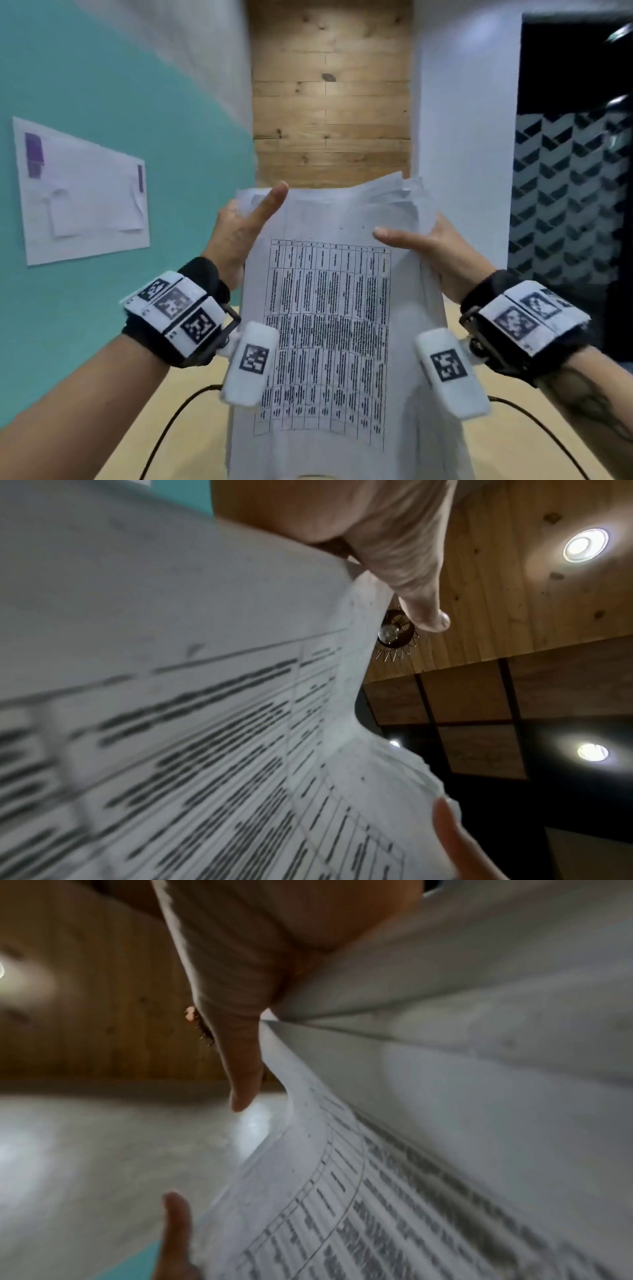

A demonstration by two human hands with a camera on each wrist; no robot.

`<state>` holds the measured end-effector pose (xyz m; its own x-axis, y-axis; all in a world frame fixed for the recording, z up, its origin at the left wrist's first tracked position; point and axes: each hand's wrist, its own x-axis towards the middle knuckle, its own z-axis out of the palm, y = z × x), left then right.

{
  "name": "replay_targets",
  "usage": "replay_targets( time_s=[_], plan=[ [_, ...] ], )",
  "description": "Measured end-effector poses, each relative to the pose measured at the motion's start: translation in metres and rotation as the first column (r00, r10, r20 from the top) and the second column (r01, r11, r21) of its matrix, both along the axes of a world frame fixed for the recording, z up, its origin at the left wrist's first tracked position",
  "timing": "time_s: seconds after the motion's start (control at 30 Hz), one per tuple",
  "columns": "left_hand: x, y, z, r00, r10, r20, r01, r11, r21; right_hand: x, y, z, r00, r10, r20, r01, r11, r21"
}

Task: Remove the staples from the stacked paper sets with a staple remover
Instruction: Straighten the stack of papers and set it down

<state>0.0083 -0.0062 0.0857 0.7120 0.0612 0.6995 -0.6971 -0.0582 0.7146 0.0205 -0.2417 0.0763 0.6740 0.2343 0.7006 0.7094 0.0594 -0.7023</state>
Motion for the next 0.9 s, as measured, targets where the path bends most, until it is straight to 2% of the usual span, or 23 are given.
replay_targets(
  time_s=[0.07,0.1,0.17,0.27,0.33,0.37,0.47,0.57,0.67,0.77,0.83,0.9],
  plan=[
    [0.003,0.005,0.003,0.998,-0.054,0.014,0.054,0.999,0.004,0.011,0.003,0.003,0.994,-0.101,0.031,0.101,0.995,0.005],
    [0.005,0.009,0.002,0.997,-0.073,0.029,0.073,0.997,0.004,0.013,0.004,0.005,0.977,-0.205,0.055,0.205,0.979,0.014],
    [0.008,0.017,-0.003,0.994,-0.063,0.093,0.058,0.997,0.06,0.012,0.001,0.011,0.891,-0.39,0.233,0.404,0.914,-0.016],
    [0.009,0.022,-0.008,0.955,0.144,0.257,-0.199,0.96,0.2,0.008,-0.006,0.025,0.725,-0.41,0.553,0.587,0.788,-0.185],
    [0.008,0.021,-0.008,0.934,0.163,0.32,-0.23,0.956,0.185,0.01,-0.007,0.033,0.658,-0.403,0.636,0.688,0.665,-0.29],
    [0.009,0.019,-0.008,0.928,0.151,0.34,-0.221,0.959,0.177,0.012,-0.008,0.036,0.648,-0.405,0.645,0.707,0.634,-0.313],
    [0.009,0.015,-0.008,0.915,0.15,0.373,-0.211,0.969,0.13,0.015,-0.008,0.037,0.655,-0.416,0.632,0.685,0.68,-0.262],
    [0.009,0.014,-0.01,0.925,0.141,0.353,-0.171,0.984,0.055,0.02,-0.01,0.027,0.651,-0.468,0.598,0.633,0.77,-0.086],
    [0.013,0.016,-0.013,0.959,0.031,0.28,-0.045,0.998,0.044,0.022,-0.014,0.018,0.713,-0.476,0.515,0.54,0.841,0.031],
    [0.016,0.027,-0.023,0.985,-0.158,0.065,0.159,0.987,-0.024,0.021,-0.013,0.015,0.767,-0.445,0.463,0.48,0.876,0.047],
    [0.016,0.032,-0.044,0.959,-0.261,-0.112,0.262,0.965,-0.013,0.02,-0.012,0.015,0.782,-0.444,0.437,0.47,0.881,0.055],
    [0.013,0.03,-0.065,0.929,-0.29,-0.231,0.301,0.953,0.014,0.021,-0.012,0.015,0.758,-0.484,0.438,0.51,0.858,0.065]
  ],
)
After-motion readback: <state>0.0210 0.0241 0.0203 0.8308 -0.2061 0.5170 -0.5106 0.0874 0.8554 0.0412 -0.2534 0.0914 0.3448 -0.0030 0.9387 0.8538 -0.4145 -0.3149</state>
